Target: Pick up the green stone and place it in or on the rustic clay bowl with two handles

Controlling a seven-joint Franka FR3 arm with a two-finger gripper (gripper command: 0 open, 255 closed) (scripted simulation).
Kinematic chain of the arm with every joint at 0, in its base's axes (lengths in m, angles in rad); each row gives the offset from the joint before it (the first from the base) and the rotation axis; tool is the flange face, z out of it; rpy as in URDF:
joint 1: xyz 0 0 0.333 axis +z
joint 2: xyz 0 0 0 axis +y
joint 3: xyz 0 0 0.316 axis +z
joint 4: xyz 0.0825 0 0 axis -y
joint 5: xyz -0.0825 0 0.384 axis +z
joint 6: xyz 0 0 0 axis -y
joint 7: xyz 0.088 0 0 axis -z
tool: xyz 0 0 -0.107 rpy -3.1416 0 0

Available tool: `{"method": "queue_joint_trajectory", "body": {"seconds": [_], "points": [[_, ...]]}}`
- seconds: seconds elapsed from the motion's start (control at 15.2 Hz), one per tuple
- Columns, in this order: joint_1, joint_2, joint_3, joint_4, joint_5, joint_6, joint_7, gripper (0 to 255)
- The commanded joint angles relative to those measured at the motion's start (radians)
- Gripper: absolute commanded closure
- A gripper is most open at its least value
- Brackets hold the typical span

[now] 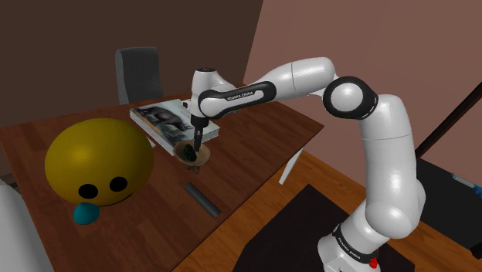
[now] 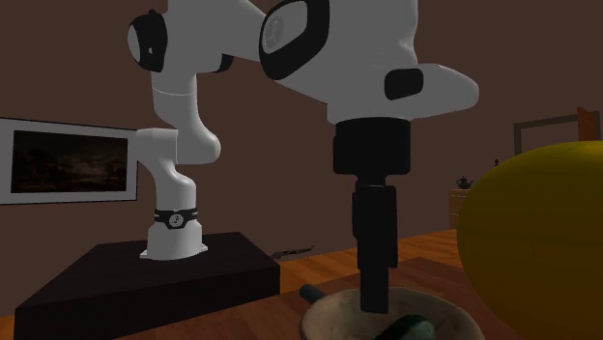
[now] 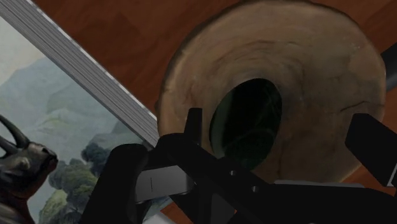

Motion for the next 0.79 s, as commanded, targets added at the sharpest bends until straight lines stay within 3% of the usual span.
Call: {"method": "queue_joint_trajectory", "body": {"seconds": [0.0,0.26,0.73], "points": [[0.000,0.000,0.000,0.000,0.000,0.000,0.000,0],[-0.008,-0.056,0.018,0.042,0.026,-0.094,-0.016,0],[-0.008,-0.056,0.018,0.042,0.026,-0.094,-0.016,0]]}}
